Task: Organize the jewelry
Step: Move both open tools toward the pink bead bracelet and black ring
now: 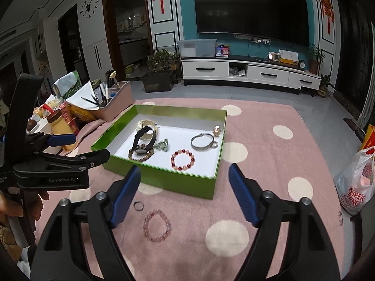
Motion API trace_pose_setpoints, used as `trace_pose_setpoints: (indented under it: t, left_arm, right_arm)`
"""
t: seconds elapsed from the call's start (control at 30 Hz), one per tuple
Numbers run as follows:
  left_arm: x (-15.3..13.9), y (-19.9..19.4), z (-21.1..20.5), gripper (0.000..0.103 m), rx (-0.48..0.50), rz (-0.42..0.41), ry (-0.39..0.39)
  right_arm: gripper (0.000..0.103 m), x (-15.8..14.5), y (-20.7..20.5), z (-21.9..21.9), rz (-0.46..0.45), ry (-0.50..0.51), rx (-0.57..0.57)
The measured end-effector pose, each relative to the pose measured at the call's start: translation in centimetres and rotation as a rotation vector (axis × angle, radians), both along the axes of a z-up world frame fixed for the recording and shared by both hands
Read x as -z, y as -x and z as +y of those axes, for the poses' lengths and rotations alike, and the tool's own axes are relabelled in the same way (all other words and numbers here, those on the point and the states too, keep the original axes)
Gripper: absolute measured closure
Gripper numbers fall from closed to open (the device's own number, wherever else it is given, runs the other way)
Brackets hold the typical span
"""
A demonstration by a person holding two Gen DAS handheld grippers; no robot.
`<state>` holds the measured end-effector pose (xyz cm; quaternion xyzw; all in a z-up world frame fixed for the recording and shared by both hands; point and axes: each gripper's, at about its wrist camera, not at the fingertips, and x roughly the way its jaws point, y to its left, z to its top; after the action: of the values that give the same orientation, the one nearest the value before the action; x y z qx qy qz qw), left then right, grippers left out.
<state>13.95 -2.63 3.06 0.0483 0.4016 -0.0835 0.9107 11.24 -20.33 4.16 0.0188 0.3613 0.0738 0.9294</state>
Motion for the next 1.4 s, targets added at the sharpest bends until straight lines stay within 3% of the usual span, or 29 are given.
trace_pose_setpoints:
  t: [0.17, 0.23, 0.53, 0.73, 1.13, 1.4]
  left_arm:
    - [0.6, 2.5, 1.1, 0.002, 0.005, 0.024, 0.066]
    - [1.1, 3.3, 1.9, 0.002, -0.007, 0.040, 0.085]
    - [4.8, 6.2, 5.0, 0.002, -0.086, 0.146, 0.107]
    - [7.8, 7.6, 6.4, 0.002, -0.105, 0.223, 0.170]
    - [9.2, 7.8, 6.3, 0.002, -0.093, 0.235, 0.150]
    - [9.6, 6.9, 5.6, 0.002, -0.082, 0.238, 0.130]
  right_arm:
    - [0.021, 0.9, 1.8, 0.4, 0.043, -0.012, 0.000]
    - [0.011, 1.4, 2.6, 0.5, 0.068, -0.029, -0.014]
    - [0.011, 4.4, 5.6, 0.2, 0.151, -0.101, -0.033]
    - [0.011, 7.0, 6.7, 1.3, 0.204, -0.091, -0.034]
    - [0.011, 8.9, 4.7, 1.3, 0.226, -0.096, 0.028]
    - [0.036, 10.2, 2.4, 0.5, 0.243, -0.100, 0.065]
